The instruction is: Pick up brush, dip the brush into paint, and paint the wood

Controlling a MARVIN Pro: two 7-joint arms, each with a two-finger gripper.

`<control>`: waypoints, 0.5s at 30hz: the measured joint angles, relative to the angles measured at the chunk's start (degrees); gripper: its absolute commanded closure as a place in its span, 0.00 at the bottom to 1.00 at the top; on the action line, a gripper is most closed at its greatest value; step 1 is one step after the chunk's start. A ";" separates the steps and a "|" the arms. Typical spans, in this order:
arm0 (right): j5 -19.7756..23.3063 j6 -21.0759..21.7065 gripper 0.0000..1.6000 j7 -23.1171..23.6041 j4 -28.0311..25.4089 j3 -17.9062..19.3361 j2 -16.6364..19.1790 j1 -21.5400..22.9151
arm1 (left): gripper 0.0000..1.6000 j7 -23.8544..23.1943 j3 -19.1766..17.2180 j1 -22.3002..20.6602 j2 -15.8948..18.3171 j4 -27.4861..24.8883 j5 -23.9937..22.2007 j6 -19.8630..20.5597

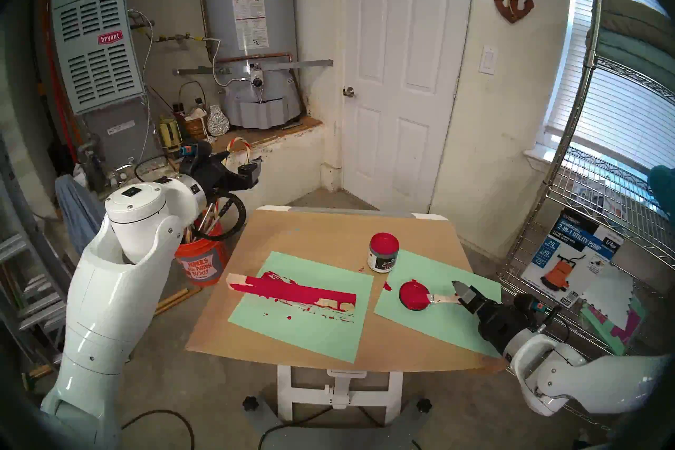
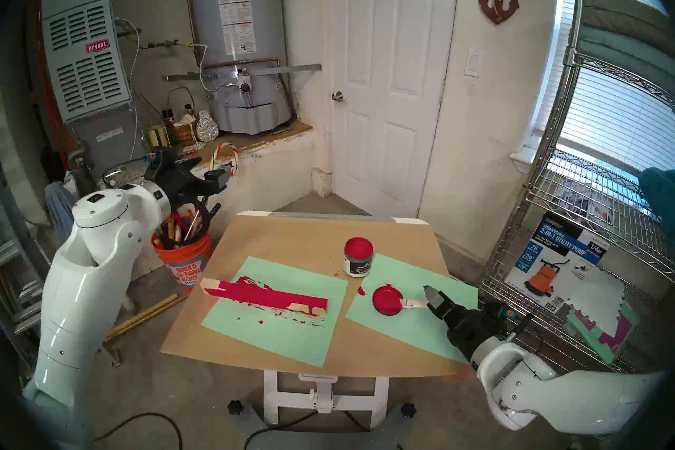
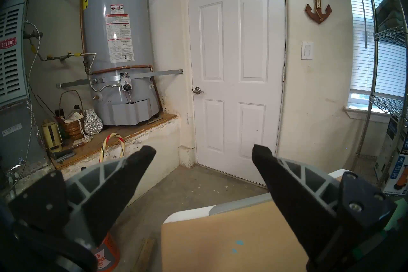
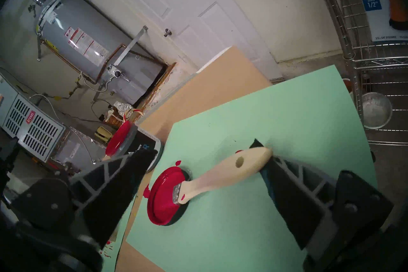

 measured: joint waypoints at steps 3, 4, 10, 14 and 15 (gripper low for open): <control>-0.13 -0.18 0.00 0.00 0.10 0.03 0.21 -0.06 | 0.00 0.02 0.01 0.00 0.02 0.00 -0.02 -0.01; -0.17 -0.23 0.00 0.00 0.13 0.04 0.27 -0.07 | 0.00 0.02 0.02 0.00 0.02 0.00 -0.02 -0.01; -0.64 -0.85 0.00 -0.39 0.23 0.04 0.91 -0.45 | 0.00 0.05 0.04 0.00 0.05 0.00 -0.05 -0.02; -0.69 -2.13 0.00 -1.11 0.69 0.30 1.84 -1.47 | 0.00 0.07 0.05 0.00 0.08 0.00 -0.08 -0.02; -0.66 -2.53 0.00 -1.27 0.84 0.46 2.16 -1.77 | 0.00 0.08 0.05 0.00 0.09 0.00 -0.09 -0.03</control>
